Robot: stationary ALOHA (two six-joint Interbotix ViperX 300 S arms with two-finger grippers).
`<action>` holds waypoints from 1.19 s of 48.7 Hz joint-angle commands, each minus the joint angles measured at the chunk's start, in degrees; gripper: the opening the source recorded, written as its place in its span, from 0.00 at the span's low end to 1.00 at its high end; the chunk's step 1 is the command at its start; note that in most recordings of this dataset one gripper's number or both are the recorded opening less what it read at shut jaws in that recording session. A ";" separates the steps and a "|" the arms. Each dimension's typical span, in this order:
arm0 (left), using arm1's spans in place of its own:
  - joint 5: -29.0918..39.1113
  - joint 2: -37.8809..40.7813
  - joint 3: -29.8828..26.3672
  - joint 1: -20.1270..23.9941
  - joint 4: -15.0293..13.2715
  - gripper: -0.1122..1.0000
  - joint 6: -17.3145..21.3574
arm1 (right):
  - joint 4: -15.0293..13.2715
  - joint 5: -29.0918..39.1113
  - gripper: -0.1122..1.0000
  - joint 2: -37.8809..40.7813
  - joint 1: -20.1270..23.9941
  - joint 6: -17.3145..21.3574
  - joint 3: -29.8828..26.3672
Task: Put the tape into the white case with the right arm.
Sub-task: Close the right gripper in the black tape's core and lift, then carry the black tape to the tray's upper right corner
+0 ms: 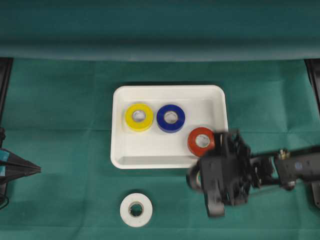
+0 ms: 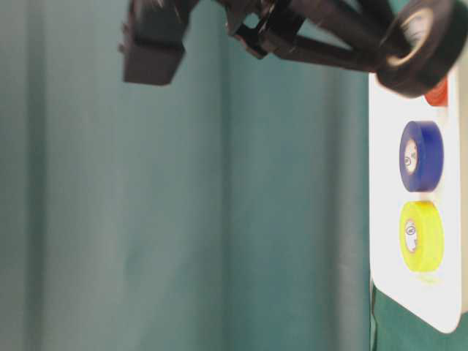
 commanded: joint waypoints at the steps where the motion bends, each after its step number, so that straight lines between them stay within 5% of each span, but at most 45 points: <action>1: -0.53 0.53 -0.79 0.18 -0.09 0.10 0.00 | -1.67 -1.32 0.10 -1.23 -3.87 -0.09 -0.18; 27: -0.53 0.53 -0.70 0.18 -0.09 0.10 0.00 | -8.53 -14.68 0.10 1.41 -22.68 -0.18 0.70; 53: -0.53 0.44 -0.70 0.18 -0.09 0.10 0.09 | -8.61 -16.26 0.10 2.64 -24.87 -0.18 0.79; 58: -0.53 0.53 -0.70 0.18 0.00 0.10 0.00 | -8.53 -16.26 0.24 2.64 -24.87 -0.09 0.79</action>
